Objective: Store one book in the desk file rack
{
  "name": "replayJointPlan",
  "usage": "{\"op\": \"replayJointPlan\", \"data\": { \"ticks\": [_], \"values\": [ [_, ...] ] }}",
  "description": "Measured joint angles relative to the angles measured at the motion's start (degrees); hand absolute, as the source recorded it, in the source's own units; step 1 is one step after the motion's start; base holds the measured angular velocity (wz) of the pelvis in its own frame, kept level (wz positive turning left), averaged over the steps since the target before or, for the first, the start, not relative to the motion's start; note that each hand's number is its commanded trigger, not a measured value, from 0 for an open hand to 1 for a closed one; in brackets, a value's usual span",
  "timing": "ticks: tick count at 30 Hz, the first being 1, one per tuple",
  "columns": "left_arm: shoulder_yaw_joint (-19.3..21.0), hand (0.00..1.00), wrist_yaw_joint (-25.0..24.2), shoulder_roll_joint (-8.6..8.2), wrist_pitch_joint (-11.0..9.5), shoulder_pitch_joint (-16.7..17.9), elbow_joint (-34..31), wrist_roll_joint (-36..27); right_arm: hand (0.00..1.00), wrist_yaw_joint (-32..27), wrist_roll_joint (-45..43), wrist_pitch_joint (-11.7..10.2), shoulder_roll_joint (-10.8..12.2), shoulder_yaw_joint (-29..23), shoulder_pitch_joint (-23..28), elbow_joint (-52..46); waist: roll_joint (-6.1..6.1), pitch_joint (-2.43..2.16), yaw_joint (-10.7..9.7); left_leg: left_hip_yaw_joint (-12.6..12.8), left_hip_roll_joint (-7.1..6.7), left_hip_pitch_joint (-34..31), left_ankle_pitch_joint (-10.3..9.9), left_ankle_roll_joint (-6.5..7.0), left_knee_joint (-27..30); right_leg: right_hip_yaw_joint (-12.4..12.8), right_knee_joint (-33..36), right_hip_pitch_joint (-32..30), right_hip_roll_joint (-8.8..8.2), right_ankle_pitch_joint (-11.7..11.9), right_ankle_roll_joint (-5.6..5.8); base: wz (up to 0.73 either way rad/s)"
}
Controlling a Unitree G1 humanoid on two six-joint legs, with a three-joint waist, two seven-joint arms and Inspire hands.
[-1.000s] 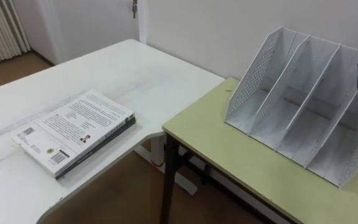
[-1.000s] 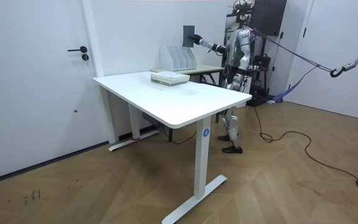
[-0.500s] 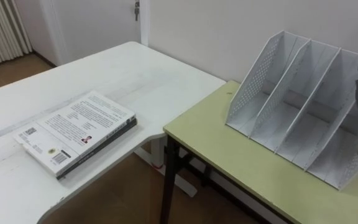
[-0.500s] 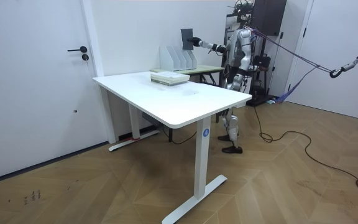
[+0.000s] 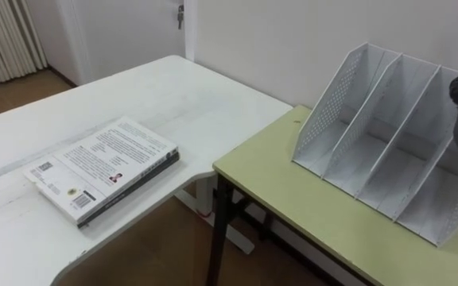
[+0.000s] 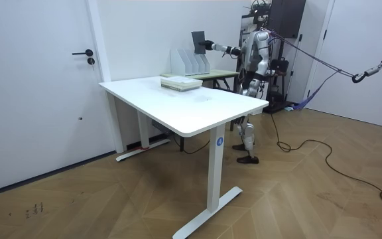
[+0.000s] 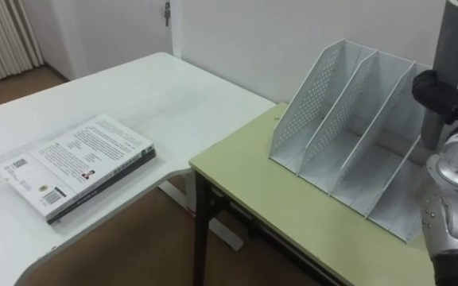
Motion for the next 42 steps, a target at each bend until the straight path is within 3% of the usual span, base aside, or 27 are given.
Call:
{"op": "replayJointPlan", "data": {
  "ticks": [11,21,31,38,42],
  "values": [
    [0.33,0.00,-0.42,0.16,1.34,1.14,-2.30,0.09,1.00,1.76,2.46,0.24,-1.79,0.00,-0.83,1.92,0.10,-0.05,0.01,-0.02,0.01,-0.08,0.00,0.00,-0.01,0.04,0.05,-0.17,0.03,0.00,0.00,0.00],
    [0.73,0.00,-0.91,0.51,1.72,1.12,-1.94,0.03,1.00,1.06,4.58,2.51,-2.10,0.62,-2.44,2.15,-0.23,-0.15,-0.01,-0.06,0.07,0.27,0.02,-0.02,-0.08,0.01,0.27,0.41,0.12,0.02,-0.02,0.00],
    [1.15,0.00,-0.29,0.62,0.07,0.97,-0.42,-0.02,1.00,-6.01,1.69,4.44,-2.13,1.56,-2.48,-6.54,-0.82,-0.06,0.04,0.19,0.04,0.91,0.05,0.00,-0.54,0.34,0.40,0.52,0.19,0.01,-0.02,-0.01],
    [1.15,0.00,-0.23,0.61,-1.64,0.97,0.13,-0.06,1.00,-8.27,-7.43,4.40,-2.15,4.17,-2.64,-16.12,-0.92,-0.07,1.00,0.22,0.04,1.06,0.04,0.00,-0.48,0.50,0.41,0.58,0.22,0.02,-0.02,-0.01],
    [1.20,0.00,-0.30,0.57,-2.03,0.96,0.11,-0.05,1.00,-8.59,-9.28,3.13,-2.15,4.31,-3.54,-16.75,-0.94,-0.09,1.59,0.10,0.04,1.02,0.04,0.01,-0.34,0.27,0.38,0.63,0.17,0.02,-0.02,0.03]
  ]
}}
